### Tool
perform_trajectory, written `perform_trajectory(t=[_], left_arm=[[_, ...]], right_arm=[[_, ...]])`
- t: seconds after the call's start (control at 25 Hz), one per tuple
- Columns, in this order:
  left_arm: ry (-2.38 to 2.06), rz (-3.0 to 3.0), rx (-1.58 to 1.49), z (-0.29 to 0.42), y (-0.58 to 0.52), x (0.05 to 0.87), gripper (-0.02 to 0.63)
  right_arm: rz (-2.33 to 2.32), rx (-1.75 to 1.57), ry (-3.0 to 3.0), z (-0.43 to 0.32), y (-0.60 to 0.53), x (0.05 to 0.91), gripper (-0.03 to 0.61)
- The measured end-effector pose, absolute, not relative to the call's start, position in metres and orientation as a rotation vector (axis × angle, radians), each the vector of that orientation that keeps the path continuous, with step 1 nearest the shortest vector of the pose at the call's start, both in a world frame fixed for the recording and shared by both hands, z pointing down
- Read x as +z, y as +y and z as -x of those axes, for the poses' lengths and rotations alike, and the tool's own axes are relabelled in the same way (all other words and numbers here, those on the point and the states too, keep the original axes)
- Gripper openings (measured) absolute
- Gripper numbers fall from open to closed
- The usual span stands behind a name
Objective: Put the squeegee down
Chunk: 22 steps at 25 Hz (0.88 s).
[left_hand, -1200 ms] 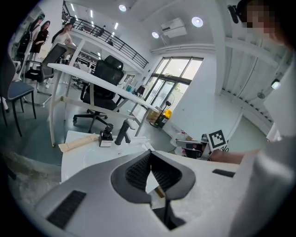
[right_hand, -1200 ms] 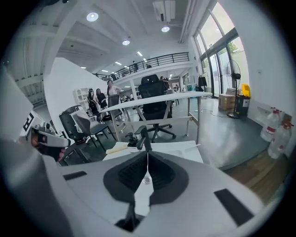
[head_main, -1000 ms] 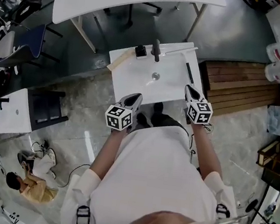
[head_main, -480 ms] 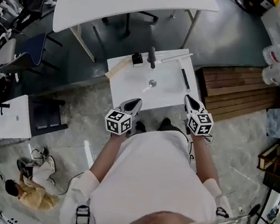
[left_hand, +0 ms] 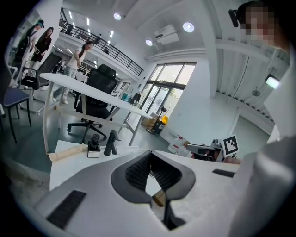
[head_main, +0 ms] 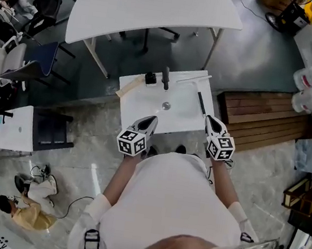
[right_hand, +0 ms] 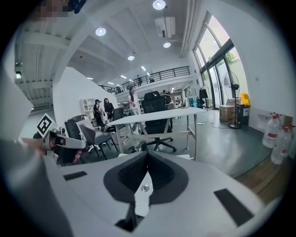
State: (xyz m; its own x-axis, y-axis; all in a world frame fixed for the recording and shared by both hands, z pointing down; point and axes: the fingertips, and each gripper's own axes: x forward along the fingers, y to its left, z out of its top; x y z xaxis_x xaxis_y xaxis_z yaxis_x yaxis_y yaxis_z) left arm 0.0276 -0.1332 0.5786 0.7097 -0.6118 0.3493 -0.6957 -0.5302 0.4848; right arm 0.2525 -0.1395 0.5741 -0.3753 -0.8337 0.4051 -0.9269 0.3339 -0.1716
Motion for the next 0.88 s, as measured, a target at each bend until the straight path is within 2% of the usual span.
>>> perform_trajectory(t=[0.88], left_arm=[[-1.037,-2.280,0.198,-0.038,-0.127,0.580,0.005]], right_arm=[[-1.597,0.602,-2.392,-0.269,-0.130,0.578,0.005]])
